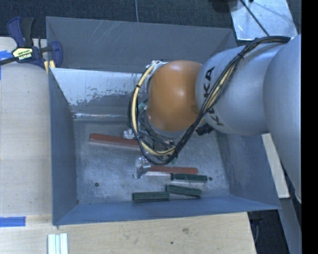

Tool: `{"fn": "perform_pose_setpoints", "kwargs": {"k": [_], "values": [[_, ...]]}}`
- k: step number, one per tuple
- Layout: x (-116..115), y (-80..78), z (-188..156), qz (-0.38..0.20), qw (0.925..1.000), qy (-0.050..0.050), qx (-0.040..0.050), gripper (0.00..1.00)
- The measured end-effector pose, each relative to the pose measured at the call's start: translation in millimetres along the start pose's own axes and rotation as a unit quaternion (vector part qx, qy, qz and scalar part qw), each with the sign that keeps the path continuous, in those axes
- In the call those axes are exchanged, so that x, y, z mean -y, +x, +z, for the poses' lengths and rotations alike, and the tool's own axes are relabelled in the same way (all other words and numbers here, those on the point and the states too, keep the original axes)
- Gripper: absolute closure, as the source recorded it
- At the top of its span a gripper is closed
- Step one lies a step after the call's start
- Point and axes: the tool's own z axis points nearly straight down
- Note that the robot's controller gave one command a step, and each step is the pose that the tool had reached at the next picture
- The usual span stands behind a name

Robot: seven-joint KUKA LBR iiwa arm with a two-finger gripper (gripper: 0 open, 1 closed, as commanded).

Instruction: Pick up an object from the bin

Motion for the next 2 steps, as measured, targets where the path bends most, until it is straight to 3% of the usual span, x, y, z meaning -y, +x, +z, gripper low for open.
{"fn": "perform_pose_setpoints", "kwargs": {"k": [1,2], "values": [[43,-21.2,37,-0.017,0.9999,-0.001,0.0041,0.0],[-19,-66.3,50,-0.045,0.9989,-0.002,0.0126,1.0]]}}
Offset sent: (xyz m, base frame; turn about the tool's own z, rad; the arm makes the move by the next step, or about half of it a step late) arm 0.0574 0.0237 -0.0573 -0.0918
